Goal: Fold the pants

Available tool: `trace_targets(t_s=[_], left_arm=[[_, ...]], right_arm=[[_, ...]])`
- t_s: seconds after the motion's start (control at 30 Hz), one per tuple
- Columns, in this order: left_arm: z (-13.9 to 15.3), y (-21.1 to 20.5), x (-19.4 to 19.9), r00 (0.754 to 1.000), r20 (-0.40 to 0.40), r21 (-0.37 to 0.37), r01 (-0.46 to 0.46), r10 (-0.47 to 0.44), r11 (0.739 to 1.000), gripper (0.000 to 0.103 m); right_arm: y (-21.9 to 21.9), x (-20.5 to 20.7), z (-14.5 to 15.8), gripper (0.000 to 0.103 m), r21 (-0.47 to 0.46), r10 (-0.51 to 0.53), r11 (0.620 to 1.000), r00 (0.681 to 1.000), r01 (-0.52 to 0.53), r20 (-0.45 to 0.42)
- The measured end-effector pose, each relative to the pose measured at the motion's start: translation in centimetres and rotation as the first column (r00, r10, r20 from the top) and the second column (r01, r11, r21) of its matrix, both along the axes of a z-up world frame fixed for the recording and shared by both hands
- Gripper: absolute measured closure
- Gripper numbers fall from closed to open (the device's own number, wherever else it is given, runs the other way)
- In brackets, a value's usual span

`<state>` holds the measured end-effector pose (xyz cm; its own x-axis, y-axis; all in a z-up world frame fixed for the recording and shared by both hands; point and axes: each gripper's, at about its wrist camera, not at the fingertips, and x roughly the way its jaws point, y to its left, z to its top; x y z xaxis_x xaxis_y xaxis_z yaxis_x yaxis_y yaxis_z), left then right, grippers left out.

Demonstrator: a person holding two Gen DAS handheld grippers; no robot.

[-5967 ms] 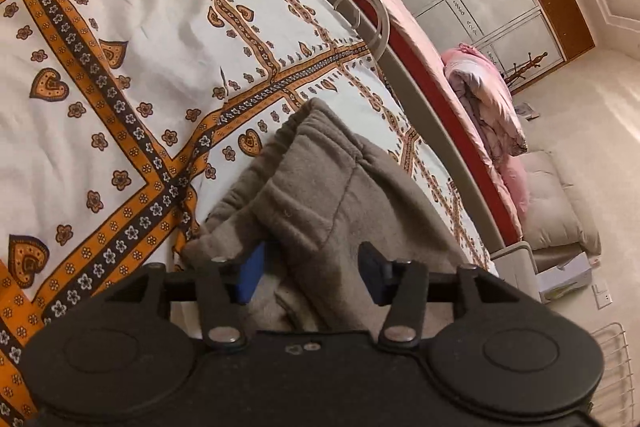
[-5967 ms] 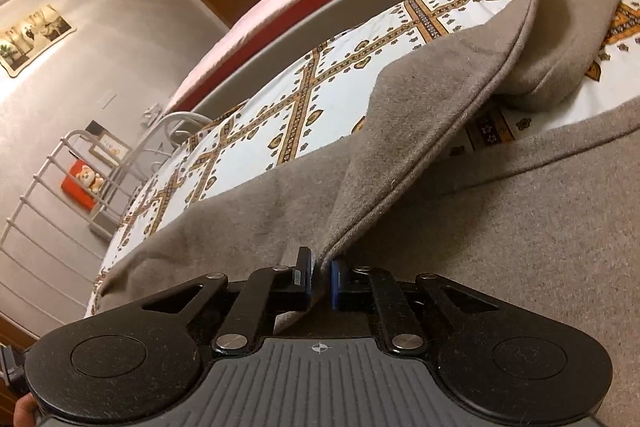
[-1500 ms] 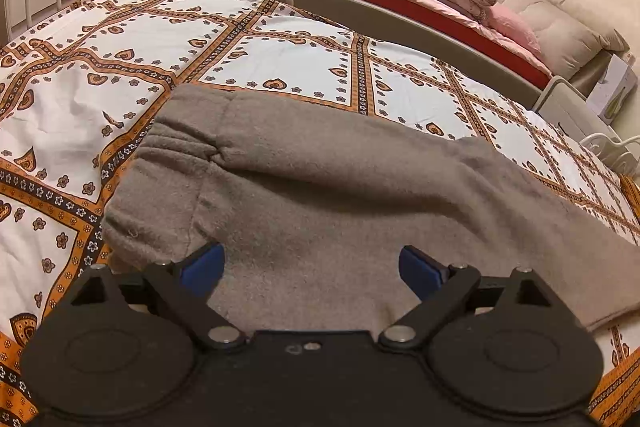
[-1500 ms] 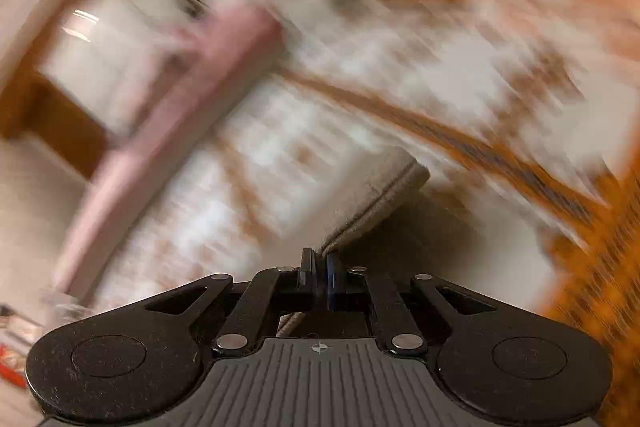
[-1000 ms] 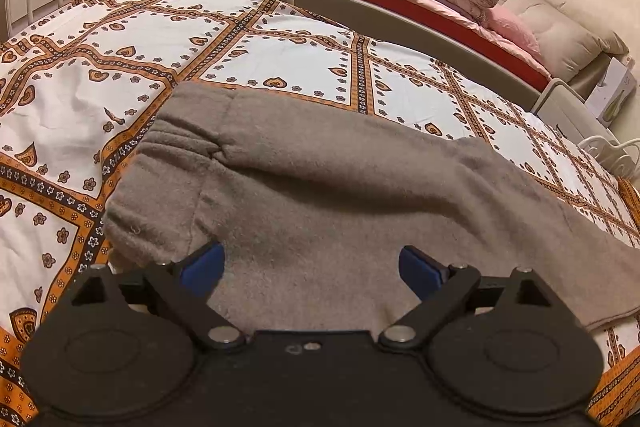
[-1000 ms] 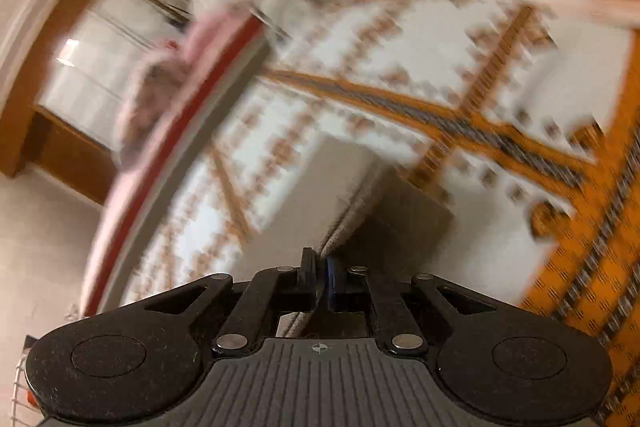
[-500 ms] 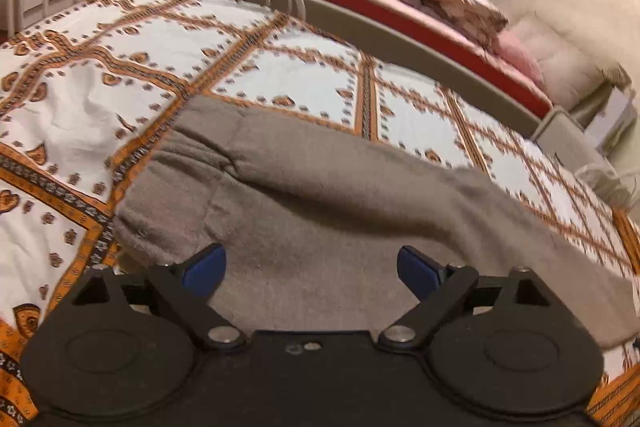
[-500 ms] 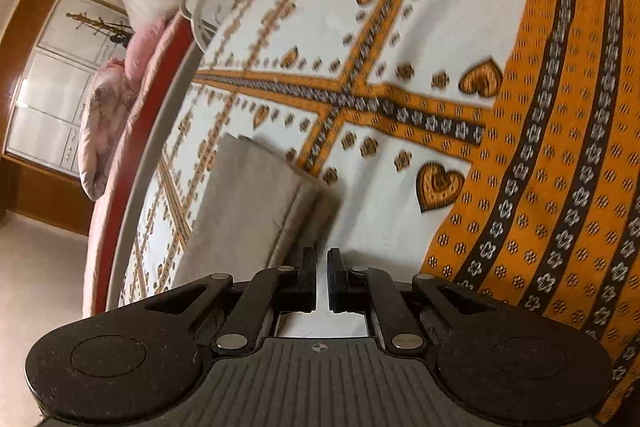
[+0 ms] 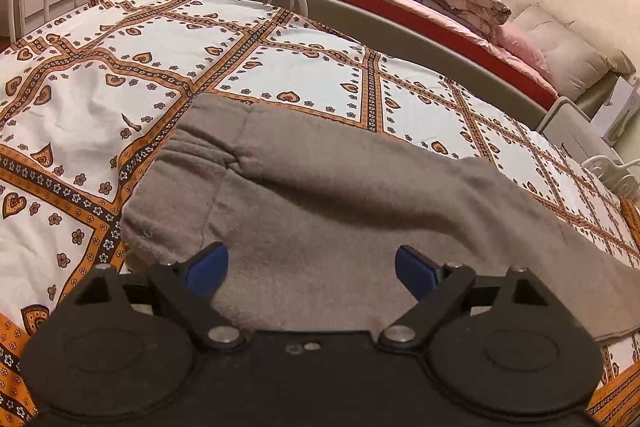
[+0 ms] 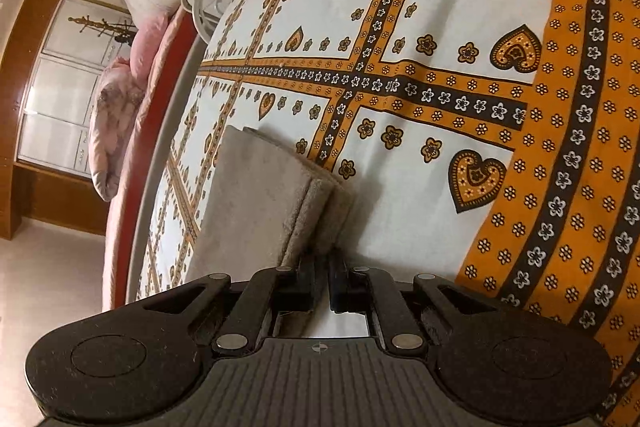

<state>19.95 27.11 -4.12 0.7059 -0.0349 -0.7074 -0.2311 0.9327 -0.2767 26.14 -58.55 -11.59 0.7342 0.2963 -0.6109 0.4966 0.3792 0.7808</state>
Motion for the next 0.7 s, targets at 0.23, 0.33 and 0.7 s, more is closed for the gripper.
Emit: trace_targets(t_s=[0.23, 0.33, 0.7], left_arm=[[0.0, -0.1, 0.1, 1.0, -0.005, 0.011, 0.001, -0.001, 1.0, 0.018], [0.0, -0.2, 0.0, 1.0, -0.008, 0.016, 0.002, -0.002, 1.0, 0.018], [-0.1, -0.6, 0.1, 1.0, -0.015, 0.039, 0.016, -0.015, 0.999, 0.016]], right_arm=[[-0.5, -0.1, -0.3, 0.093, 0.04, -0.005, 0.999, 1.0, 0.004, 0.017], [-0.5, -1.1, -0.3, 0.076, 0.098, -0.017, 0.995, 1.0, 0.015, 0.016], [0.1, -0.9, 0.0, 0.063, 0.095, -0.02, 0.995, 0.998, 0.014, 0.067]])
